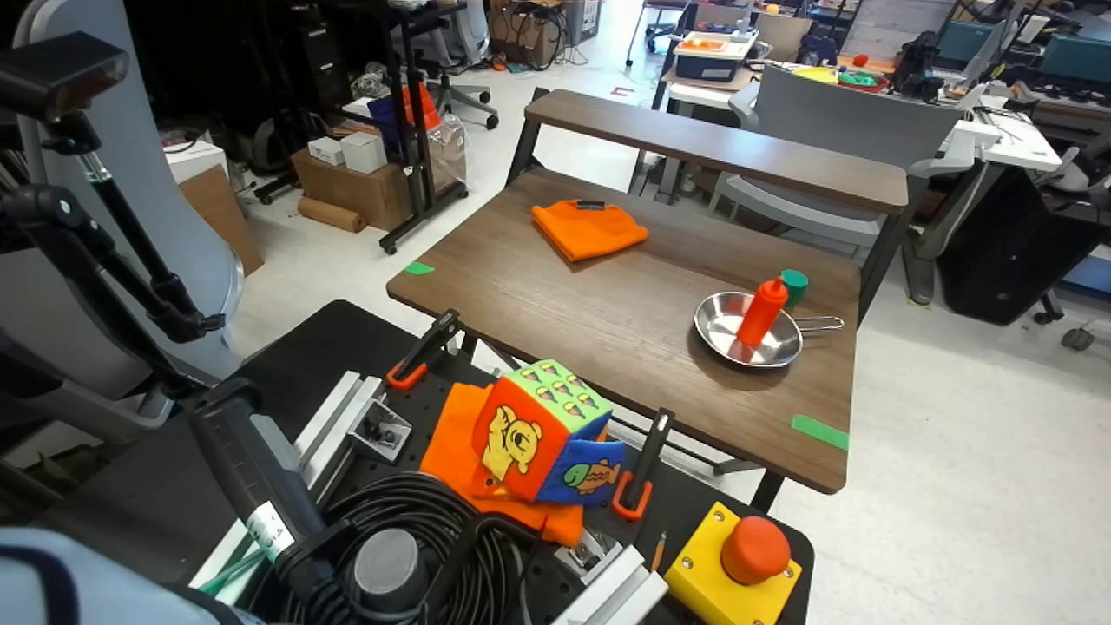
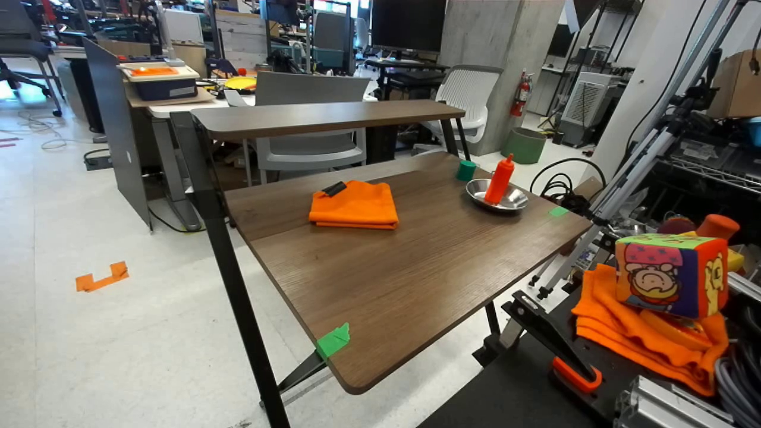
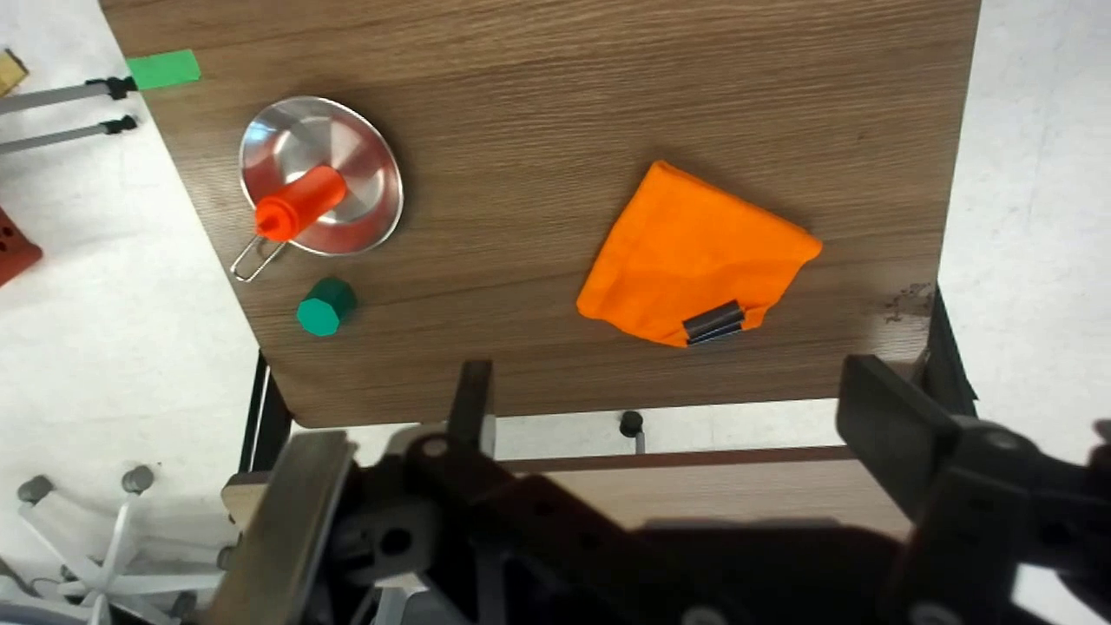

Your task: Slide the orange towel forward

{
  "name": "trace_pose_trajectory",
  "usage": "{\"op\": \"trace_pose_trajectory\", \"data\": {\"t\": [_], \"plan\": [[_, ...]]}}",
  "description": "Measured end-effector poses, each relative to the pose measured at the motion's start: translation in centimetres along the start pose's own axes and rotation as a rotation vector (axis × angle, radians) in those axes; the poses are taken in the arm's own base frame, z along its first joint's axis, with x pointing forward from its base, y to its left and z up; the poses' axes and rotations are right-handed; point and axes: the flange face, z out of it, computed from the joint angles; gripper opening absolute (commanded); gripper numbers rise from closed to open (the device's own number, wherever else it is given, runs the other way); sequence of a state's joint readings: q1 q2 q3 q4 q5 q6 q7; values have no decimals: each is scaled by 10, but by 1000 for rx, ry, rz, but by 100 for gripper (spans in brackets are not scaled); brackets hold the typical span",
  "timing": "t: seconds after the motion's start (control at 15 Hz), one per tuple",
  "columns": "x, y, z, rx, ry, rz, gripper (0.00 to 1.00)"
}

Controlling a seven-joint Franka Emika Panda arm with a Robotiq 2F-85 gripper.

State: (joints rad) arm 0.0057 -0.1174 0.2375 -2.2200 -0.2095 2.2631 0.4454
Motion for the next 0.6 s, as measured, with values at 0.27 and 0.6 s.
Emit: {"op": "trace_pose_trajectory", "data": {"t": [0.27,0.6], "plan": [[25,-1,66,36,-41,8,100],[52,-10,138,43,-115,0,100]]}}
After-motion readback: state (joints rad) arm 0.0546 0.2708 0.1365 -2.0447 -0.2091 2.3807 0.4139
